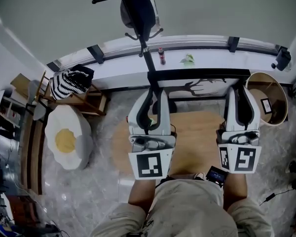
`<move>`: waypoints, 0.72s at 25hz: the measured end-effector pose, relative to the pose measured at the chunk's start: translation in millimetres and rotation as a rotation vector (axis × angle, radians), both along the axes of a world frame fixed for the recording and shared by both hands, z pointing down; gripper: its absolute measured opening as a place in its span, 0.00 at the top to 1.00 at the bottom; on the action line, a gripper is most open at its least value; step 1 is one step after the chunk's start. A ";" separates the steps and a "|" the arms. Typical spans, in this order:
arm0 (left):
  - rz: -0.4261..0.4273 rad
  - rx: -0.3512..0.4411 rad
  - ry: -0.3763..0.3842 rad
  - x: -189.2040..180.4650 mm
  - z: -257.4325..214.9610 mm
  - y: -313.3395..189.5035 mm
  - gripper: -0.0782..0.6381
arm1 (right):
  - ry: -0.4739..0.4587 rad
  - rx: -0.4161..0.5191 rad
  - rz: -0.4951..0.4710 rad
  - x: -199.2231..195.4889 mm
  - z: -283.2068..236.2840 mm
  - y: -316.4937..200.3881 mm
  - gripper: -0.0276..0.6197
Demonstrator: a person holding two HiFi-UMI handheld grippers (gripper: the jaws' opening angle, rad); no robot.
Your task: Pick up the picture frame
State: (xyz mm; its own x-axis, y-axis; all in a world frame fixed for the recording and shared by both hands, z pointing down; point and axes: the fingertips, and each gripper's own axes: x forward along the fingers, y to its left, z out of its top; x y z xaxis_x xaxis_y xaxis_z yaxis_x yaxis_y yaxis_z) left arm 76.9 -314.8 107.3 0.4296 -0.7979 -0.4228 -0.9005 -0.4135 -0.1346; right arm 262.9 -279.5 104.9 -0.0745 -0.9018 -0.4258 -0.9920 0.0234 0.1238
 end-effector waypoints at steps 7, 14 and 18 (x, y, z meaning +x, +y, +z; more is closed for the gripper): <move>-0.003 -0.004 0.005 -3.6 5.0 -4.6 0.78 | 0.022 -0.006 0.012 -4.2 5.6 -4.3 0.84; 0.006 -0.008 0.009 -2.8 7.0 -6.1 0.78 | 0.024 -0.003 0.020 -3.7 6.2 -4.6 0.84; 0.013 -0.013 0.007 -2.2 7.4 -7.2 0.78 | 0.027 -0.009 0.028 -3.4 6.6 -4.5 0.84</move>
State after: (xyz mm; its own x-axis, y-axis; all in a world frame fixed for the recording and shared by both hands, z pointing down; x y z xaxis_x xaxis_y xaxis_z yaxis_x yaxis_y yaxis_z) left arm 74.6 -322.0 114.7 0.4367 -0.7980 -0.4153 -0.8961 -0.4267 -0.1223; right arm 259.6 -284.0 111.5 -0.0608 -0.9072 -0.4162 -0.9886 -0.0028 0.1505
